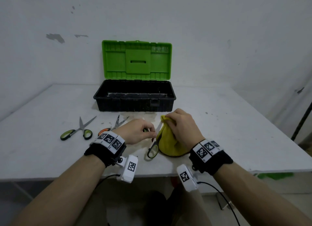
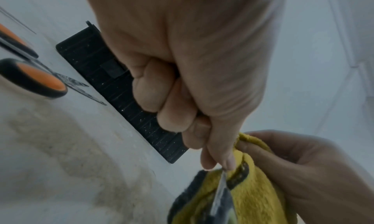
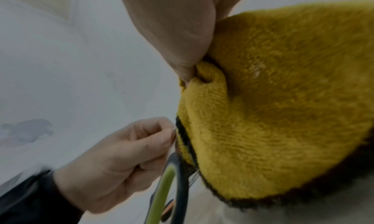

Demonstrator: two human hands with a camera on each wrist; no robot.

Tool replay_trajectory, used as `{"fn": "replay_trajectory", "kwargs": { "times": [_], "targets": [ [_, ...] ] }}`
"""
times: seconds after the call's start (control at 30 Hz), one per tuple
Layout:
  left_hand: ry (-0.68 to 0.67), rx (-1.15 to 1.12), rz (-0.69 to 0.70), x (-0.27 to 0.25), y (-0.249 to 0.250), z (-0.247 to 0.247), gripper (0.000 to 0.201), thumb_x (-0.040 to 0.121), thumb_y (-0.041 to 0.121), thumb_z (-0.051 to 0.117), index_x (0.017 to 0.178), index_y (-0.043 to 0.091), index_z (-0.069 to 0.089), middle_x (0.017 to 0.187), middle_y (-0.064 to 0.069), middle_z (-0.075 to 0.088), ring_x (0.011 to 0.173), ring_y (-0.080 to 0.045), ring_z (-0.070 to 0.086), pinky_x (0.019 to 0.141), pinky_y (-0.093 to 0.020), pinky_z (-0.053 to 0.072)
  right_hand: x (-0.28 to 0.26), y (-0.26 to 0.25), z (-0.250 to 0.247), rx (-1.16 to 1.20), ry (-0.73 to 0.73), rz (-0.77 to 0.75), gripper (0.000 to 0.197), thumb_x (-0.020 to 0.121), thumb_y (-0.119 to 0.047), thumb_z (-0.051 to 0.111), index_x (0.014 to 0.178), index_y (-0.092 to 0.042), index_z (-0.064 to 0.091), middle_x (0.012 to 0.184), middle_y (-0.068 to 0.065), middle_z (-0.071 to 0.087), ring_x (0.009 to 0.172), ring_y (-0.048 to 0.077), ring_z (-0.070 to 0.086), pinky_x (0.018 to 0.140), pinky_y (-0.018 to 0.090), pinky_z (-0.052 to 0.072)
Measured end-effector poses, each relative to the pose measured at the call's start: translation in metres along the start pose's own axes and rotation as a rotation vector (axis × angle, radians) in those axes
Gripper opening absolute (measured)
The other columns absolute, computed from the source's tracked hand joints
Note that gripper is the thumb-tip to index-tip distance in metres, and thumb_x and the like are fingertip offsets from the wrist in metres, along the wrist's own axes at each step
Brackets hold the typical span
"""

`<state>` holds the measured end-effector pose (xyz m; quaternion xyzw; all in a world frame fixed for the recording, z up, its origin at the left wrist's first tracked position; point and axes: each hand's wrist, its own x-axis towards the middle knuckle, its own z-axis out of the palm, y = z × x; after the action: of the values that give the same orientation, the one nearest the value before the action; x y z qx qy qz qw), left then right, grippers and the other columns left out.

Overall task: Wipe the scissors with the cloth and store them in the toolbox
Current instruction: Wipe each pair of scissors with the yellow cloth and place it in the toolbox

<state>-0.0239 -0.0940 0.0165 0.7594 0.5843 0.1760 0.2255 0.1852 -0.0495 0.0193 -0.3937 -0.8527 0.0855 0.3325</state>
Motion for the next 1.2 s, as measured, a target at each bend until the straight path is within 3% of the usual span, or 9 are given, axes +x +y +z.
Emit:
{"fn": "replay_trajectory", "kwargs": {
  "times": [0.2, 0.33, 0.5, 0.6, 0.7, 0.8, 0.9, 1.07, 1.2],
  "targets": [
    [0.013, -0.081, -0.067, -0.003, 0.002, -0.003, 0.02, 0.095, 0.041, 0.061, 0.09, 0.027, 0.073, 0.071, 0.014, 0.058, 0.055, 0.008, 0.054, 0.056, -0.018, 0.036, -0.001, -0.003, -0.01, 0.029, 0.104, 0.012, 0.017, 0.094, -0.023, 0.061, 0.102, -0.014, 0.072, 0.093, 0.003, 0.06, 0.083, 0.02, 0.058, 0.078, 0.033, 0.05],
    [-0.021, -0.053, -0.056, -0.003, 0.006, -0.002, 0.018, 0.096, 0.04, 0.06, 0.095, 0.028, 0.073, 0.079, 0.016, 0.06, 0.064, 0.006, 0.053, 0.057, -0.015, 0.035, -0.02, -0.018, 0.003, -0.038, -0.079, -0.104, 0.018, 0.095, -0.024, 0.059, 0.104, -0.016, 0.072, 0.098, 0.002, 0.06, 0.093, 0.018, 0.056, 0.08, 0.033, 0.049],
    [-0.036, 0.013, -0.001, -0.003, 0.008, 0.001, 0.02, 0.094, 0.044, 0.062, 0.088, 0.028, 0.071, 0.085, 0.012, 0.065, 0.079, -0.001, 0.057, 0.067, -0.018, 0.037, -0.004, -0.008, 0.006, 0.015, 0.012, 0.016, 0.018, 0.094, -0.024, 0.06, 0.099, -0.013, 0.073, 0.093, 0.004, 0.061, 0.092, 0.02, 0.056, 0.082, 0.032, 0.046],
    [-0.032, -0.027, 0.005, -0.004, 0.005, 0.0, 0.019, 0.094, 0.043, 0.062, 0.086, 0.028, 0.071, 0.082, 0.014, 0.064, 0.068, 0.005, 0.056, 0.063, -0.015, 0.037, 0.011, 0.001, 0.0, 0.02, 0.071, 0.132, 0.018, 0.094, -0.027, 0.061, 0.097, -0.014, 0.073, 0.09, 0.006, 0.062, 0.088, 0.024, 0.058, 0.078, 0.033, 0.046],
    [-0.056, -0.174, -0.041, -0.004, 0.002, -0.002, 0.017, 0.094, 0.04, 0.063, 0.086, 0.028, 0.071, 0.073, 0.015, 0.061, 0.051, 0.0, 0.049, 0.055, -0.017, 0.041, 0.013, 0.003, -0.005, 0.034, 0.093, 0.195, 0.018, 0.094, -0.03, 0.061, 0.099, -0.017, 0.072, 0.092, 0.003, 0.064, 0.087, 0.018, 0.057, 0.074, 0.02, 0.038],
    [-0.051, -0.261, -0.073, -0.005, -0.002, -0.004, 0.019, 0.095, 0.038, 0.062, 0.089, 0.022, 0.072, 0.07, 0.009, 0.055, 0.048, -0.004, 0.044, 0.051, -0.021, 0.04, 0.0, -0.005, -0.009, 0.083, 0.086, 0.059, 0.013, 0.093, -0.026, 0.063, 0.097, -0.017, 0.072, 0.091, 0.001, 0.065, 0.085, 0.015, 0.057, 0.078, 0.023, 0.043],
    [-0.04, -0.196, -0.076, -0.004, 0.001, -0.003, 0.019, 0.094, 0.042, 0.063, 0.089, 0.025, 0.071, 0.073, 0.01, 0.058, 0.046, 0.001, 0.046, 0.054, -0.021, 0.04, -0.013, -0.012, -0.001, 0.029, -0.095, -0.056, 0.015, 0.092, -0.022, 0.062, 0.101, -0.017, 0.073, 0.095, 0.0, 0.063, 0.091, 0.017, 0.057, 0.083, 0.032, 0.048],
    [-0.028, 0.007, -0.018, -0.005, 0.009, -0.003, 0.017, 0.094, 0.044, 0.061, 0.088, 0.031, 0.069, 0.084, 0.015, 0.062, 0.074, 0.002, 0.056, 0.063, -0.018, 0.036, -0.009, -0.011, 0.004, -0.001, -0.025, 0.013, 0.019, 0.095, -0.027, 0.058, 0.099, -0.014, 0.072, 0.094, 0.002, 0.06, 0.092, 0.018, 0.056, 0.081, 0.037, 0.049],
    [0.008, -0.002, -0.018, -0.003, 0.01, -0.001, 0.015, 0.095, 0.043, 0.06, 0.085, 0.034, 0.067, 0.083, 0.017, 0.061, 0.075, 0.0, 0.055, 0.062, -0.019, 0.035, -0.007, -0.014, 0.003, -0.033, -0.028, -0.02, 0.021, 0.095, -0.028, 0.057, 0.099, -0.013, 0.072, 0.095, 0.003, 0.058, 0.092, 0.019, 0.054, 0.08, 0.036, 0.049]
  ]
}}
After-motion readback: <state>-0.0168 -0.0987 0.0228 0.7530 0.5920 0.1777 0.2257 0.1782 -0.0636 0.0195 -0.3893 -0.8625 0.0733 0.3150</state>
